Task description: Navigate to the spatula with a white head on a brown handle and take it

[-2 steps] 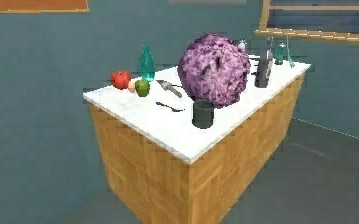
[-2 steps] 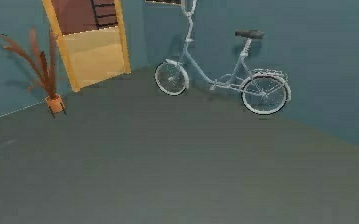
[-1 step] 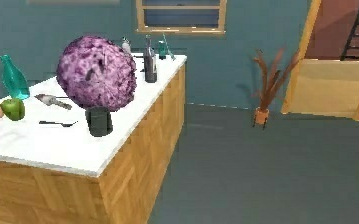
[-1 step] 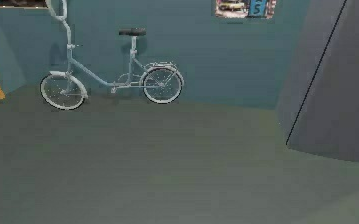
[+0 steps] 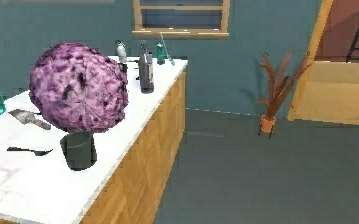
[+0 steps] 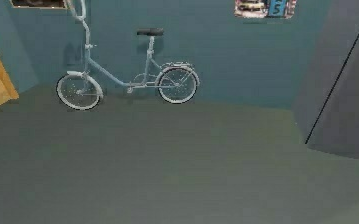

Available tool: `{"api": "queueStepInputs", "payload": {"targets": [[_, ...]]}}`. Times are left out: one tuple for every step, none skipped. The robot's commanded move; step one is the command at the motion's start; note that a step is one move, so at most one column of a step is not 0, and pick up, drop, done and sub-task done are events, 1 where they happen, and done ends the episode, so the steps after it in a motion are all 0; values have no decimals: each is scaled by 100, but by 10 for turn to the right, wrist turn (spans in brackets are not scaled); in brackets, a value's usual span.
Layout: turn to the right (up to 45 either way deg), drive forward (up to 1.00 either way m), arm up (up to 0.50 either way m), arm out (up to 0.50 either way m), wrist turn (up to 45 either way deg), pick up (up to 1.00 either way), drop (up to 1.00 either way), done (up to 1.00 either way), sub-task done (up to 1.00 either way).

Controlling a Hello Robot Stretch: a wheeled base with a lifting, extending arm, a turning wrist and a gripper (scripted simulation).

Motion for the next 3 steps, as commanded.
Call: {"api": "queueStepInputs", "payload": {"targets": [[450,0,0,0,0,0,0,0,0],[450,0,0,0,0,0,0,0,0],[150,0,0,0,0,0,0,0,0]]}}
